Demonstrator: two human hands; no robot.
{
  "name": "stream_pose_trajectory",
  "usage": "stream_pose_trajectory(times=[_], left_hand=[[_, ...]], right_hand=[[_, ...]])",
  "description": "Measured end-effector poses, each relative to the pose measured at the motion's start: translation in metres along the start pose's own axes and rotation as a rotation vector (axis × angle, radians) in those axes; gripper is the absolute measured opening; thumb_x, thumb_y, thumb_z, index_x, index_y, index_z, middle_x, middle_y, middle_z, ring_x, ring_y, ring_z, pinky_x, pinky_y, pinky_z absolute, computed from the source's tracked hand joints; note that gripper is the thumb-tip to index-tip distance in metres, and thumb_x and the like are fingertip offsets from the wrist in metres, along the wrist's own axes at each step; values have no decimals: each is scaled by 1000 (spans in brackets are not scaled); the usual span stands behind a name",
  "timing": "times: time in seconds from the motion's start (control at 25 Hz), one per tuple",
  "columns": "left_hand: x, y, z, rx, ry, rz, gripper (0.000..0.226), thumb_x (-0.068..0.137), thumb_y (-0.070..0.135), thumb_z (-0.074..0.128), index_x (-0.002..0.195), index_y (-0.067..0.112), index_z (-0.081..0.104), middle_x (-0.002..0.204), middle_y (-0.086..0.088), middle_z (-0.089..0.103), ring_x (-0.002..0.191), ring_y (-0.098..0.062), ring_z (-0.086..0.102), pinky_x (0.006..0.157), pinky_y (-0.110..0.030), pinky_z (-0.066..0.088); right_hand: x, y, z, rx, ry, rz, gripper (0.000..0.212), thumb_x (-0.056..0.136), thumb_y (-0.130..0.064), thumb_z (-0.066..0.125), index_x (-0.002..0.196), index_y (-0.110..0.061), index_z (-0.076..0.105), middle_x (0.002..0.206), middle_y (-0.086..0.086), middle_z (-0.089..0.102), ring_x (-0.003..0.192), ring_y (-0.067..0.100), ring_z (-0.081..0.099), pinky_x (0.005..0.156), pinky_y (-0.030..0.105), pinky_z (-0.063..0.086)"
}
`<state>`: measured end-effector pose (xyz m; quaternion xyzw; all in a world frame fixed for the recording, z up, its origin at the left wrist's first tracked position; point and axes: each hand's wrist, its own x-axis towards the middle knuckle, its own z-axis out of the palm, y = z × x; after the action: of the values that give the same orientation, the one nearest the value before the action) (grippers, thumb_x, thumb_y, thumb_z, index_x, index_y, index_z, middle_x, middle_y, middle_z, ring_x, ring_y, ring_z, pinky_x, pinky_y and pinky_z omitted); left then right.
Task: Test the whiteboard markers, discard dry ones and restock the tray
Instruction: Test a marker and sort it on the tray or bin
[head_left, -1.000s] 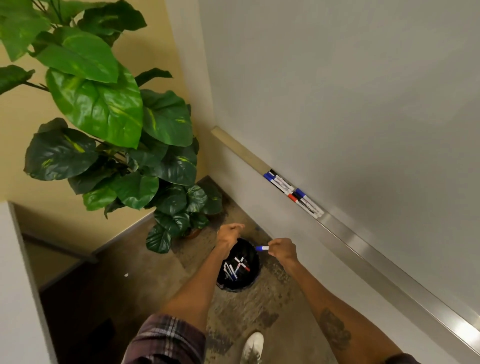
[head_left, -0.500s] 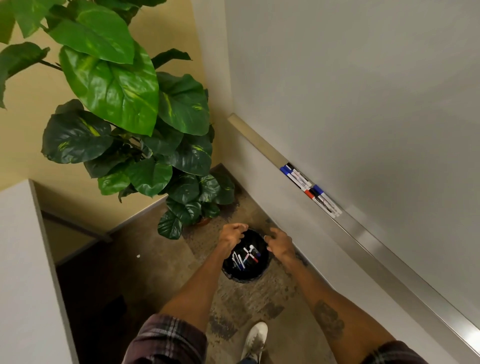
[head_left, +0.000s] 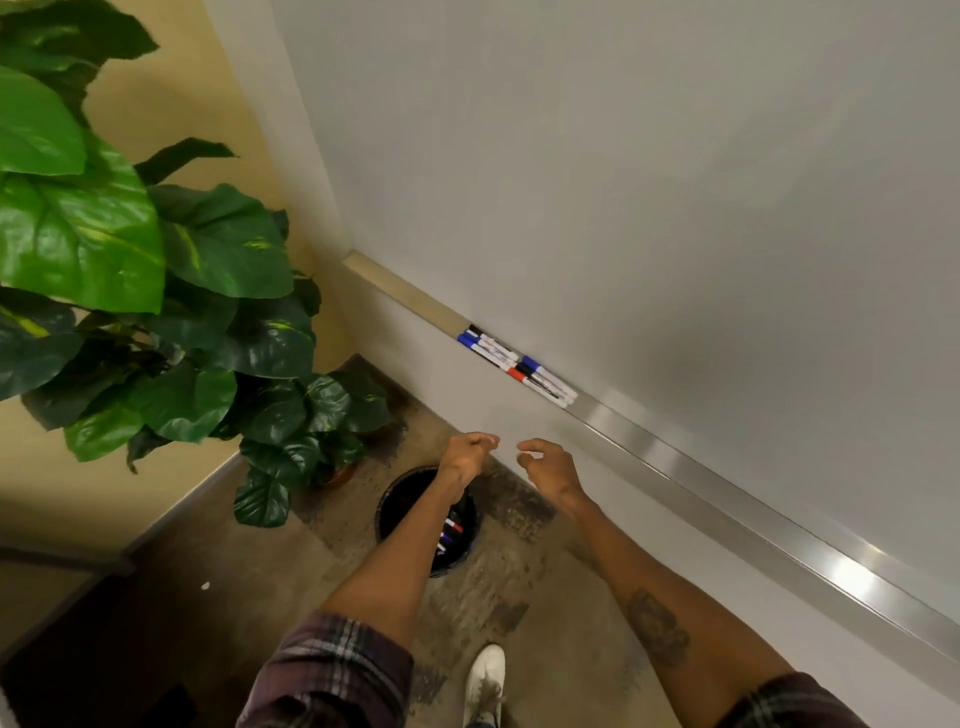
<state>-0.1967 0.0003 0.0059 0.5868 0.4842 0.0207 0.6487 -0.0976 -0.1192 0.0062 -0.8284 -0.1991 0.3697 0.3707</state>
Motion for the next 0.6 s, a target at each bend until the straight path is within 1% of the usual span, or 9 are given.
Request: stream_pose_trajectory(times=[0.04, 0.08, 0.16, 0.24, 0.32, 0.4, 0.44, 0.52, 0.6], left_hand=[[-3, 7, 15, 13, -31, 19, 27, 100, 17, 55, 121, 7, 68, 118, 0, 66, 107, -16, 60, 85, -26, 47], [-6, 14, 31, 25, -56, 37, 28, 100, 19, 55, 123, 7, 67, 122, 0, 65, 108, -18, 60, 88, -27, 48], [-15, 25, 62, 74, -92, 77, 31, 100, 22, 55, 127, 9, 65, 129, -4, 64, 111, -22, 63, 92, -30, 51], [-29, 34, 94, 167, -127, 129, 34, 101, 22, 54, 132, 11, 62, 133, -6, 62, 114, -24, 62, 99, -34, 50], [-40, 41, 123, 279, -163, 208, 36, 101, 22, 53, 134, 11, 59, 137, -7, 59, 121, -24, 59, 109, -37, 45], [-51, 47, 155, 392, -191, 302, 36, 101, 22, 54, 134, 10, 60, 140, -8, 58, 128, -24, 54, 113, -32, 38], [-55, 49, 171, 456, -194, 349, 35, 100, 22, 54, 133, 11, 61, 141, -8, 57, 131, -24, 51, 113, -30, 35], [-63, 50, 208, 582, -196, 408, 35, 100, 23, 54, 133, 13, 61, 145, -7, 53, 137, -23, 45, 116, -32, 30], [-76, 49, 249, 695, -219, 445, 37, 100, 25, 53, 135, 16, 59, 153, -7, 43, 144, -24, 34, 119, -37, 25]], right_hand=[[-4, 4, -14, -10, 29, -14, 26, 95, -17, 59, 120, -16, 68, 131, 3, 61, 119, 22, 58, 102, 27, 45], [-8, 10, -26, -19, 57, -28, 25, 95, -17, 59, 119, -16, 68, 133, 4, 60, 121, 22, 57, 103, 27, 43], [-17, 23, -54, -32, 112, -51, 25, 96, -16, 59, 119, -15, 68, 134, 5, 60, 121, 22, 56, 103, 28, 42], [-30, 38, -85, -22, 169, -54, 25, 95, -16, 59, 119, -15, 67, 134, 5, 59, 118, 21, 58, 99, 26, 43], [-45, 53, -117, -20, 222, -48, 27, 95, -16, 59, 120, -14, 67, 134, 4, 58, 120, 21, 57, 100, 27, 42], [-60, 71, -149, -35, 274, -55, 28, 94, -16, 60, 121, -13, 67, 134, 5, 59, 123, 22, 55, 104, 28, 39], [-67, 81, -165, -53, 297, -59, 28, 94, -15, 60, 121, -12, 67, 134, 6, 59, 124, 22, 54, 105, 26, 37], [-83, 103, -197, -98, 341, -52, 29, 93, -16, 61, 122, -12, 67, 135, 6, 59, 127, 21, 52, 106, 23, 33], [-99, 130, -230, -128, 387, -29, 30, 93, -19, 61, 122, -15, 67, 138, 4, 56, 131, 22, 48, 110, 29, 31]])
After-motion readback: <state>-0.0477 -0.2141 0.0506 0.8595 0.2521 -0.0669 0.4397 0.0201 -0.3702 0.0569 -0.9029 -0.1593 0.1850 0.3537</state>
